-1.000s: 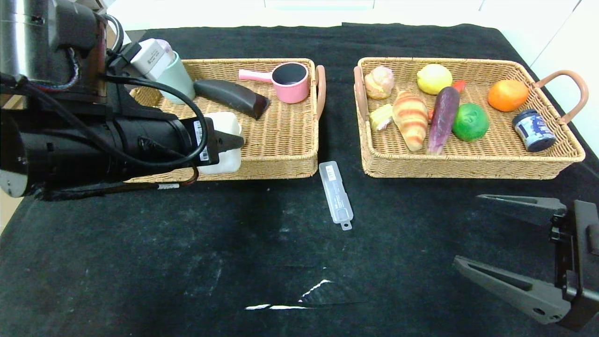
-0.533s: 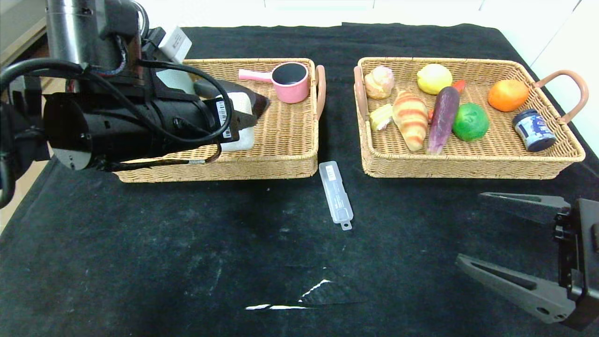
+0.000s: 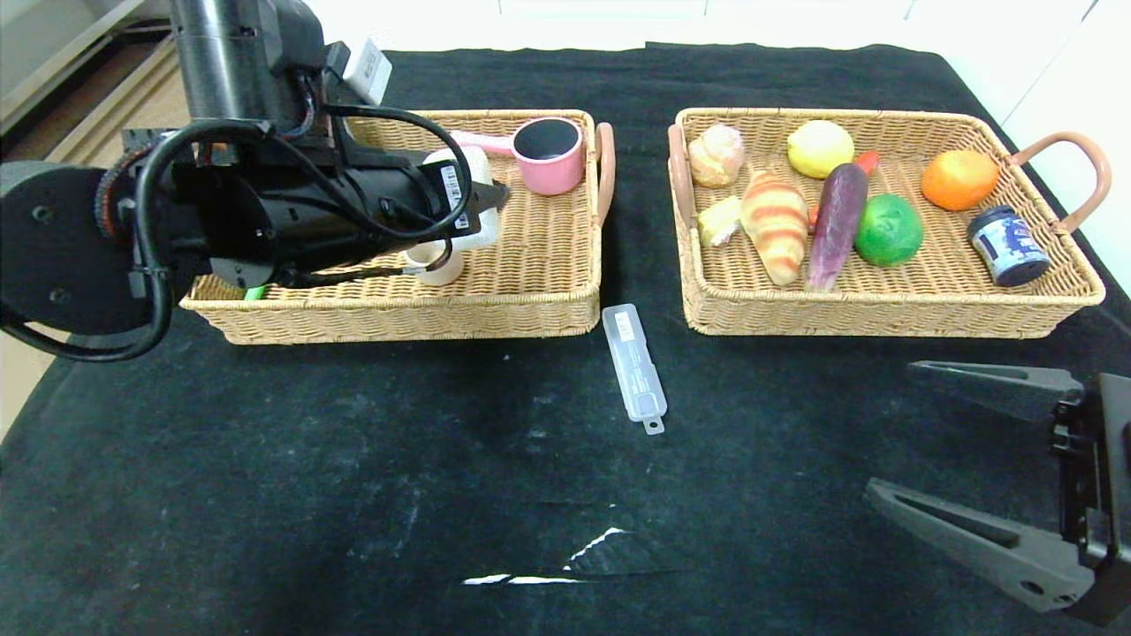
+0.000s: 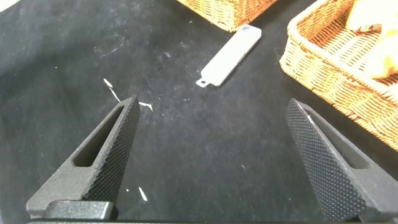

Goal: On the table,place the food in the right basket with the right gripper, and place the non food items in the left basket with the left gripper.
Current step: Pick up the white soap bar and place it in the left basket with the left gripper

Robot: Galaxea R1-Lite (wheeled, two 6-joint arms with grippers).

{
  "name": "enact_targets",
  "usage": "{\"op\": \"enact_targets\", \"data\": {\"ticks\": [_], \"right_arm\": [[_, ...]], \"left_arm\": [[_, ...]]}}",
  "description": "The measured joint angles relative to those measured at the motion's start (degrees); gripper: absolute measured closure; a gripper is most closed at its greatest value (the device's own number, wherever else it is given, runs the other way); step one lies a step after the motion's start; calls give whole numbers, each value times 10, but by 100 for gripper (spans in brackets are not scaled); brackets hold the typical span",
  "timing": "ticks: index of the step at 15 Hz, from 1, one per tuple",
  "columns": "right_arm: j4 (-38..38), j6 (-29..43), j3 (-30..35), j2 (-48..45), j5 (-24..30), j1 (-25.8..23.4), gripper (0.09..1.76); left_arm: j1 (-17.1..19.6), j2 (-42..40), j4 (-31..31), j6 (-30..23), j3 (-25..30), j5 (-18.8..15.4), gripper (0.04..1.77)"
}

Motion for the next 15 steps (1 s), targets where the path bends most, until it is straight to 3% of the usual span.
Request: {"op": "enact_targets", "data": {"ticks": [11,15], "right_arm": [[0,0,0,-5,0,-1,14],[0,0,1,-7,0,-1,14]], "left_arm": [[6,34,1,14,-18,-2,80],[6,33,1,19,-17,-2,53]]}}
